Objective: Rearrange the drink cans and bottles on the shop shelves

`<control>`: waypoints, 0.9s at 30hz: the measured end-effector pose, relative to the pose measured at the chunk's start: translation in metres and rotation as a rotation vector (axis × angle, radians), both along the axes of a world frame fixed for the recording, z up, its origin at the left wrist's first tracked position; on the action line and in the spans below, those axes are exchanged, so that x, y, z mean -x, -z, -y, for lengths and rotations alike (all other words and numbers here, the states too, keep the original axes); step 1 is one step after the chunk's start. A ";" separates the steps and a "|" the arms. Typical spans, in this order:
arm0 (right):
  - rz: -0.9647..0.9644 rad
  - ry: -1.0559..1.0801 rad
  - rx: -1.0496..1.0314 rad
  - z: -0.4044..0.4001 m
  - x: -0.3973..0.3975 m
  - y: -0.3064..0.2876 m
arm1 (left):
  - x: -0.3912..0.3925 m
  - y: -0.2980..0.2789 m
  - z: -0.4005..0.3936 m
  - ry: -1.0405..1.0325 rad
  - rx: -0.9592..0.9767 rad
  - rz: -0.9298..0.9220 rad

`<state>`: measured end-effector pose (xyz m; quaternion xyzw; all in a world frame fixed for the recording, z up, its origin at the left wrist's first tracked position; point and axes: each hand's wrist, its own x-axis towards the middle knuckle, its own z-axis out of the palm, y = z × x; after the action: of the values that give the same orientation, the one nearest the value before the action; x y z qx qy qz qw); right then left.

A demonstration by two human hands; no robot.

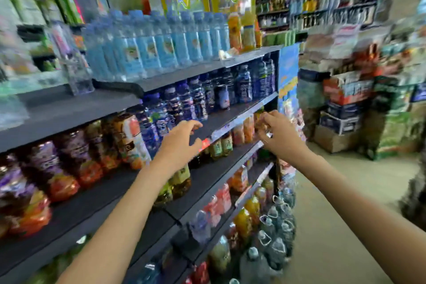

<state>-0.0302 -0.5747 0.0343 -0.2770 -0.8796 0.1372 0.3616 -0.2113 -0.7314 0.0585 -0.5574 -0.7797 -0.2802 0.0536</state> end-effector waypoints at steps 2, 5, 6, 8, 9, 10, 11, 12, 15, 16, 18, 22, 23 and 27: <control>0.024 -0.001 0.015 -0.041 0.000 0.006 | -0.001 -0.001 -0.049 0.018 -0.080 -0.005; 0.034 -0.003 0.008 -0.105 0.011 0.004 | 0.004 -0.010 -0.121 0.028 -0.218 -0.052; 0.018 -0.001 -0.003 -0.127 0.017 -0.001 | 0.008 -0.015 -0.146 0.030 -0.253 -0.070; -0.022 0.008 -0.005 -0.168 0.028 -0.015 | 0.019 -0.026 -0.193 0.040 -0.304 -0.091; -0.032 -0.003 -0.007 -0.189 0.035 -0.023 | 0.025 -0.031 -0.215 0.042 -0.328 -0.096; -0.040 -0.017 0.000 -0.210 0.041 -0.029 | 0.031 -0.036 -0.237 0.047 -0.345 -0.098; -0.060 -0.022 0.008 -0.231 0.046 -0.037 | 0.037 -0.042 -0.258 0.057 -0.355 -0.104; -0.093 -0.027 0.021 -0.252 0.052 -0.044 | 0.041 -0.050 -0.279 0.063 -0.357 -0.114; -0.201 -0.067 0.089 -0.309 0.066 -0.061 | 0.049 -0.072 -0.335 0.062 -0.340 -0.166; -0.217 -0.079 0.105 -0.327 0.073 -0.065 | 0.052 -0.078 -0.353 0.063 -0.350 -0.190; -0.248 -0.105 0.130 -0.366 0.089 -0.071 | 0.059 -0.086 -0.387 0.039 -0.379 -0.248; -0.292 -0.196 0.188 -0.446 0.131 -0.078 | 0.073 -0.090 -0.451 -0.054 -0.419 -0.317; -0.294 -0.220 0.192 -0.466 0.142 -0.079 | 0.078 -0.091 -0.467 -0.072 -0.430 -0.329; -0.311 -0.337 0.192 -0.545 0.185 -0.097 | 0.100 -0.098 -0.523 -0.223 -0.447 -0.333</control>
<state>-0.2151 -0.0301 0.1308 -0.1352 -0.8301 0.3196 0.4366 -0.3117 -0.2081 0.1570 -0.4809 -0.7358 -0.3419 0.3324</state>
